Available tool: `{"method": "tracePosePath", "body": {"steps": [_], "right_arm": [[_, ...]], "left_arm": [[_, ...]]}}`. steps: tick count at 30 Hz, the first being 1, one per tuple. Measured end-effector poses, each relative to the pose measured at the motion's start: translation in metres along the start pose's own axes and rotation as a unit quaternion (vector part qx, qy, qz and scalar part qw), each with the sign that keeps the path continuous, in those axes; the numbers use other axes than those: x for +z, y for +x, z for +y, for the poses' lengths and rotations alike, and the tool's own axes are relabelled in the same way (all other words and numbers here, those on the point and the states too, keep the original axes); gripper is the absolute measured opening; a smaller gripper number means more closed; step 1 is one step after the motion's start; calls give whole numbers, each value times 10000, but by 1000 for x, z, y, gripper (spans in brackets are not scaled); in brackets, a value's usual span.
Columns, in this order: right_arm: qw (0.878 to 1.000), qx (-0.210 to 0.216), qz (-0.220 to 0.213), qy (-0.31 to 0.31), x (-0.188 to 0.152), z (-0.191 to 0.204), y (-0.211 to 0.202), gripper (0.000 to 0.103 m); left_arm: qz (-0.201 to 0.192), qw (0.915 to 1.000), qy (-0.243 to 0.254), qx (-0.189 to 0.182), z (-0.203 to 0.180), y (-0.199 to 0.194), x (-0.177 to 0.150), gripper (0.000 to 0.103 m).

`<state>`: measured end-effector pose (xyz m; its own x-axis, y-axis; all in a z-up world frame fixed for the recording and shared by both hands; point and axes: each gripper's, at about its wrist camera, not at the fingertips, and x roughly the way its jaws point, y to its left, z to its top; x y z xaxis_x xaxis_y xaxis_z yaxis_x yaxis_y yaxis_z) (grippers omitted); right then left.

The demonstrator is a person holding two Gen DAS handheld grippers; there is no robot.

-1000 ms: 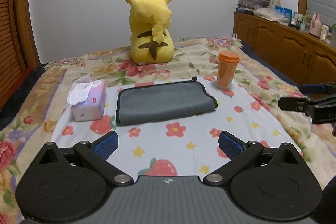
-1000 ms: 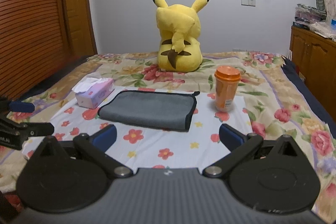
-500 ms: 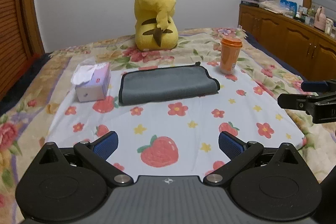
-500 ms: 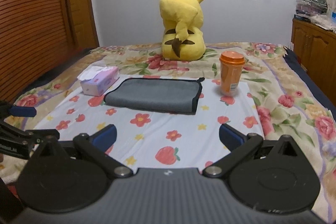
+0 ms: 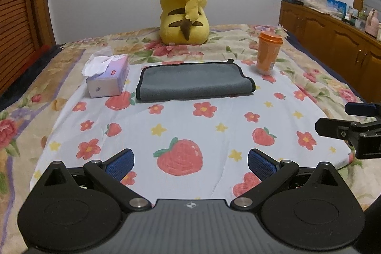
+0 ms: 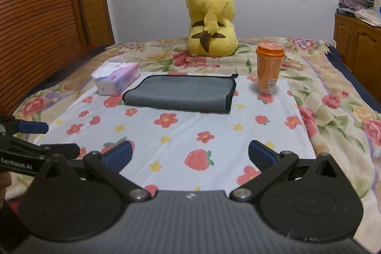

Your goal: Fold towel

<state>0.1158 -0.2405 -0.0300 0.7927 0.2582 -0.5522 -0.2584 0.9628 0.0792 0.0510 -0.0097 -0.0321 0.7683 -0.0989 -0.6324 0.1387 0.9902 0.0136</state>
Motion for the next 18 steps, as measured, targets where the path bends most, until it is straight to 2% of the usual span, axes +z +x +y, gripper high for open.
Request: {"method": "tracePosePath", "body": {"steps": [6,18], "right_arm": [[10000,-86,-10,-14,-5,0,7,103],[9997,-241,6,4,-10,-1,14,103]], "left_arm": [[4,10000,35,67,0,7,-6,103],[-294,9994,-56,156,5,4,-6,103]]}}
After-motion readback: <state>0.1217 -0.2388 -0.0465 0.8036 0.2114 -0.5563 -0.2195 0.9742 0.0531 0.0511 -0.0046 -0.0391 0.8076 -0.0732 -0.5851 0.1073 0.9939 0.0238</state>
